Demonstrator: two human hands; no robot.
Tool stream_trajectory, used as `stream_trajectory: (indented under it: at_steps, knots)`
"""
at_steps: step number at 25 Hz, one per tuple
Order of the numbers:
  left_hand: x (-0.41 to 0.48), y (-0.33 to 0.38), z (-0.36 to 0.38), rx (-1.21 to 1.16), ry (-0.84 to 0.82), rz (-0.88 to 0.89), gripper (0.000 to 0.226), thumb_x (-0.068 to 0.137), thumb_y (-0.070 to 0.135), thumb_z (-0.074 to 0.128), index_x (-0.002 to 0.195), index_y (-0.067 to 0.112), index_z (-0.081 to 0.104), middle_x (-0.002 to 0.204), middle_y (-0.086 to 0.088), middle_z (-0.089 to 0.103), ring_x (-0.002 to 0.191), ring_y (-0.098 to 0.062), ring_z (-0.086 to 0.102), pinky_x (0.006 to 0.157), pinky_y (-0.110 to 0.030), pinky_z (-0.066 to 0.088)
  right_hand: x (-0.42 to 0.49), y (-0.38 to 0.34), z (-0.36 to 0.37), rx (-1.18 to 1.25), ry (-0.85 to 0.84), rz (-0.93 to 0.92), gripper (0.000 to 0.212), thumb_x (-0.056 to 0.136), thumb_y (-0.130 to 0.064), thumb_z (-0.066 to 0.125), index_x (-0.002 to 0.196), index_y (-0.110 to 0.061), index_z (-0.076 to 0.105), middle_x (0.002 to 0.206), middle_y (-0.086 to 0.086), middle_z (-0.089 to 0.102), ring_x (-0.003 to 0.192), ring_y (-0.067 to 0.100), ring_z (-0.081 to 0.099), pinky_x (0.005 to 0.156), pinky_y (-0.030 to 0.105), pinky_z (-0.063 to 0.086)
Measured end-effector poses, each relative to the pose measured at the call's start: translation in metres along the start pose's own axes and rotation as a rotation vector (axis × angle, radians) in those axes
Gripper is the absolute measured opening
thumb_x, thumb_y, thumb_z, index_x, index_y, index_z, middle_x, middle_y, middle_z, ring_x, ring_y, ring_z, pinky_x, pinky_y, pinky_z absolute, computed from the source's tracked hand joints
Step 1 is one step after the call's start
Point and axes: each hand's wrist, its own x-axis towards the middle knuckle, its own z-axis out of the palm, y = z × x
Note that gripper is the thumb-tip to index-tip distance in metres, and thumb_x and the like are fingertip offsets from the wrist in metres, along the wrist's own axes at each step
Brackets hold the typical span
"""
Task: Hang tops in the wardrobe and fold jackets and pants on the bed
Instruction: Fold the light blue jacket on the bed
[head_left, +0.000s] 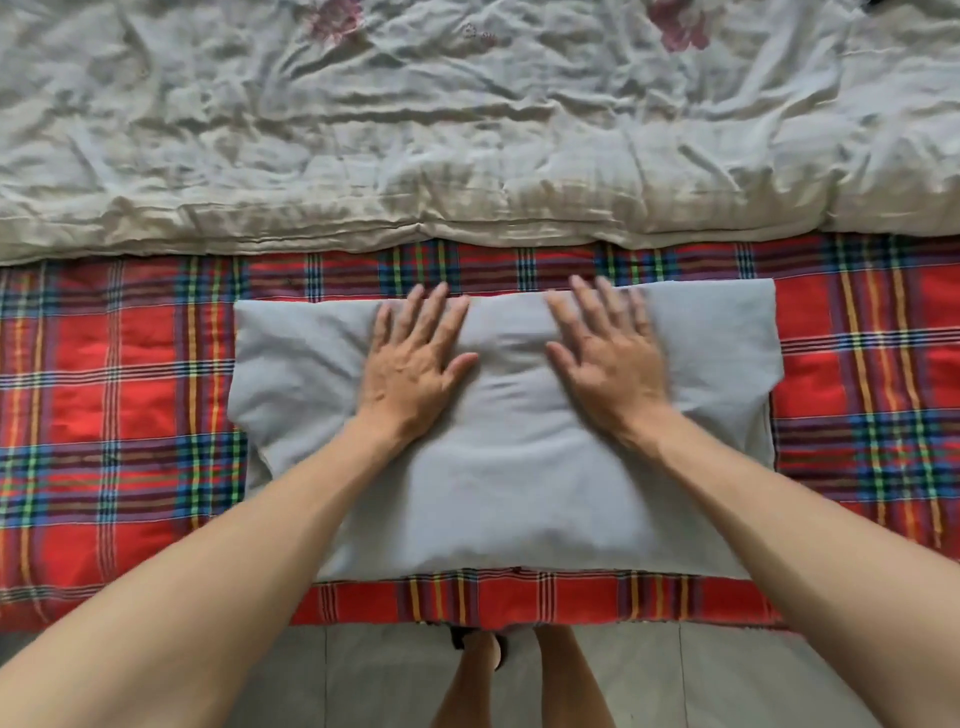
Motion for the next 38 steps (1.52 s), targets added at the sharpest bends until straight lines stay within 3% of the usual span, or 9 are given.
stream_trajectory:
  at_steps: [5, 8, 11, 15, 20, 25, 31, 34, 38]
  knots:
    - [-0.041, -0.111, -0.012, 0.095, -0.062, -0.380, 0.072, 0.099, 0.065, 0.015, 0.158, 0.024, 0.019, 0.165, -0.010, 0.013, 0.152, -0.034, 0.007, 0.121, -0.053, 0.000, -0.044, 0.121, -0.017, -0.064, -0.090, 0.429, 0.068, 0.100, -0.058, 0.016, 0.155, -0.020, 0.027, 0.162, 0.010, 0.025, 0.149, 0.032, 0.018, 0.120, 0.056, 0.010]
    - [-0.067, -0.119, -0.030, 0.006, -0.054, -0.566, 0.083, 0.097, 0.068, 0.009, 0.158, 0.013, 0.016, 0.163, -0.022, 0.009, 0.151, -0.038, 0.007, 0.121, -0.057, 0.007, -0.064, 0.108, -0.037, -0.002, -0.020, 0.496, 0.066, 0.099, -0.047, 0.023, 0.155, -0.012, 0.027, 0.163, 0.016, 0.018, 0.150, 0.035, 0.016, 0.119, 0.058, 0.013]
    - [-0.084, -0.047, -0.038, -0.148, 0.097, -0.428, 0.078, 0.099, 0.058, 0.026, 0.155, 0.005, 0.020, 0.162, -0.024, 0.008, 0.151, -0.035, 0.008, 0.121, -0.054, 0.011, -0.084, 0.021, -0.043, 0.130, 0.102, 0.308, 0.065, 0.096, -0.030, 0.044, 0.155, -0.009, 0.027, 0.163, 0.018, 0.013, 0.151, 0.033, 0.014, 0.122, 0.052, 0.011]
    - [-0.122, 0.057, -0.010, -0.170, 0.082, -0.026, 0.071, 0.100, 0.055, 0.034, 0.154, 0.009, 0.028, 0.162, -0.020, 0.016, 0.152, -0.033, 0.014, 0.122, -0.051, 0.015, -0.118, -0.087, -0.020, 0.178, 0.030, 0.031, 0.066, 0.097, -0.043, 0.046, 0.154, -0.015, 0.031, 0.162, 0.017, 0.021, 0.150, 0.031, 0.017, 0.122, 0.049, 0.013]
    - [-0.161, -0.004, 0.018, 0.046, -0.048, -0.060, 0.077, 0.096, 0.063, 0.027, 0.155, 0.014, 0.027, 0.163, -0.015, 0.020, 0.151, -0.032, 0.017, 0.121, -0.050, 0.014, -0.171, -0.006, 0.004, -0.073, -0.134, 0.191, 0.070, 0.095, -0.051, 0.032, 0.155, -0.017, 0.024, 0.162, 0.014, 0.022, 0.149, 0.032, 0.021, 0.119, 0.054, 0.018]
    - [-0.206, -0.066, -0.007, -0.133, -0.003, -0.508, 0.074, 0.098, 0.053, 0.044, 0.148, 0.000, 0.031, 0.149, -0.028, 0.033, 0.138, -0.044, 0.032, 0.114, -0.054, 0.026, -0.206, 0.053, -0.035, 0.162, -0.105, 0.634, 0.067, 0.099, -0.043, 0.052, 0.152, -0.009, 0.030, 0.150, 0.024, 0.031, 0.136, 0.040, 0.033, 0.112, 0.054, 0.030]
    - [-0.184, -0.036, -0.047, -0.546, -0.097, -1.137, 0.062, 0.094, 0.043, 0.060, 0.139, 0.004, 0.043, 0.128, -0.027, 0.057, 0.117, -0.045, 0.053, 0.093, -0.047, 0.042, -0.179, 0.038, -0.070, 0.591, -0.273, 1.242, 0.069, 0.087, -0.053, 0.065, 0.139, -0.012, 0.048, 0.133, 0.019, 0.058, 0.118, 0.040, 0.055, 0.088, 0.043, 0.043]
    - [-0.176, -0.028, -0.059, -0.524, -0.165, -1.200, 0.051, 0.096, 0.042, 0.058, 0.123, 0.000, 0.053, 0.122, -0.029, 0.059, 0.113, -0.047, 0.055, 0.087, -0.045, 0.042, -0.175, 0.025, -0.079, 0.568, -0.333, 1.227, 0.050, 0.084, -0.045, 0.062, 0.116, -0.007, 0.063, 0.119, 0.018, 0.066, 0.106, 0.040, 0.060, 0.086, 0.043, 0.048]
    - [-0.167, -0.027, -0.105, -0.605, -0.091, -1.027, 0.029, 0.091, 0.020, 0.064, 0.080, -0.005, 0.053, 0.084, -0.025, 0.059, 0.090, -0.043, 0.057, 0.068, -0.041, 0.033, -0.155, 0.006, -0.125, 0.526, -0.334, 1.035, 0.015, 0.094, -0.019, 0.049, 0.094, -0.005, 0.046, 0.094, 0.017, 0.059, 0.084, 0.036, 0.054, 0.069, 0.043, 0.042]
